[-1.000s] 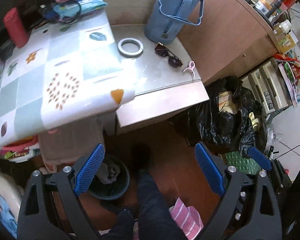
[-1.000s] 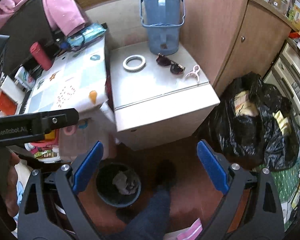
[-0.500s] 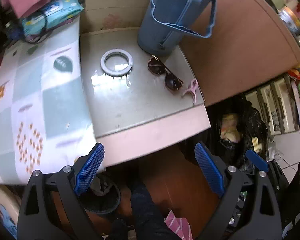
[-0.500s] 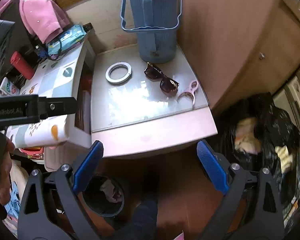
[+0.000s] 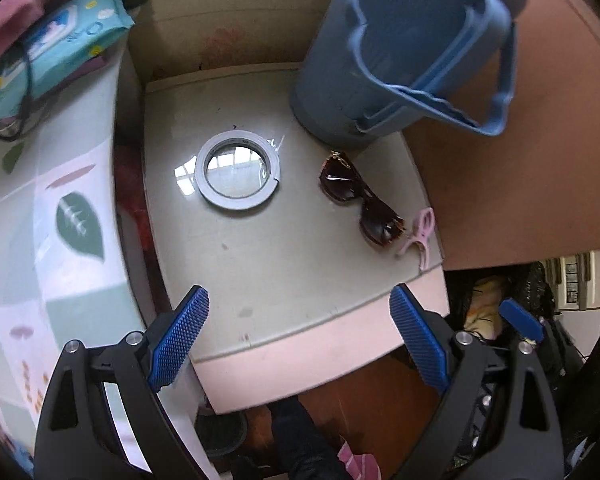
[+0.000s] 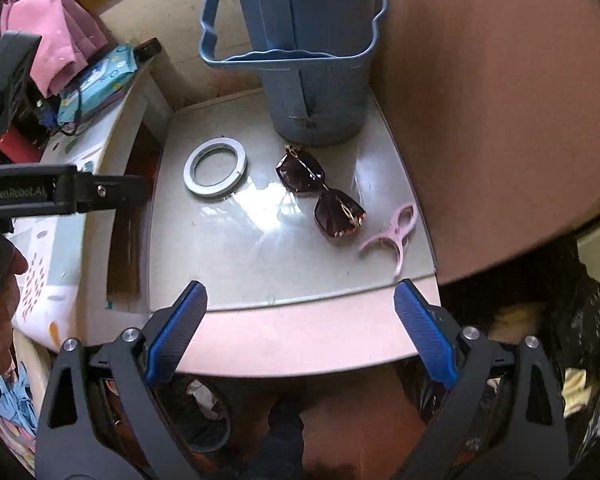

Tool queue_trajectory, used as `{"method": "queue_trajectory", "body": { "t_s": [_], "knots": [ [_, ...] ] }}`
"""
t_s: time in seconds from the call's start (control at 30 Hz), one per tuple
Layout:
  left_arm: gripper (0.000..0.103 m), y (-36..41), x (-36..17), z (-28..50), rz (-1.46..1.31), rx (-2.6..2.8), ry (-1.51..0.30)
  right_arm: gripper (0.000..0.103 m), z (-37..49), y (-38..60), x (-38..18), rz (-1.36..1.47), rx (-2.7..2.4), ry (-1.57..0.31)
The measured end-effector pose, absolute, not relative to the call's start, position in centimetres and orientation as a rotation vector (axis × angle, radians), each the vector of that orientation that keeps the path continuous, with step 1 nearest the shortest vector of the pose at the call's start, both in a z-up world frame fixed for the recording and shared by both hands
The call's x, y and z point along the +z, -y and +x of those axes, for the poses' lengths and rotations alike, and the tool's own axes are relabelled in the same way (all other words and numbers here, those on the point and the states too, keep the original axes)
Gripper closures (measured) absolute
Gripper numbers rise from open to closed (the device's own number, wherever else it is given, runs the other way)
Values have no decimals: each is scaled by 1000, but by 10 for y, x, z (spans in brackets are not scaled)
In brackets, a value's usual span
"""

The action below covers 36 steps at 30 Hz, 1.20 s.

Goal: Collect trash
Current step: 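Close the left tool on the white tape roll while the right tool grips the sunglasses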

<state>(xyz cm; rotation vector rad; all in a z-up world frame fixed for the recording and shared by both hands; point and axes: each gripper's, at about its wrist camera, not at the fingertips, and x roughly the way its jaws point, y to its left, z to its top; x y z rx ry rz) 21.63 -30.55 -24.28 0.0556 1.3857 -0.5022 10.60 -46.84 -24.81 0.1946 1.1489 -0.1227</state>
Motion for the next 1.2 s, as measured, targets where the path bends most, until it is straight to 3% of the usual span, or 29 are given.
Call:
{"method": "queue_trajectory", "body": {
  "t_s": [0.8, 1.2],
  "knots": [
    [14, 348, -351, 304, 154, -548, -1402, 9, 198, 490, -361, 169, -59, -1199],
    [18, 357, -377, 311, 186, -543, -1431, 25, 223, 492, -385, 145, -24, -1219]
  ]
}}
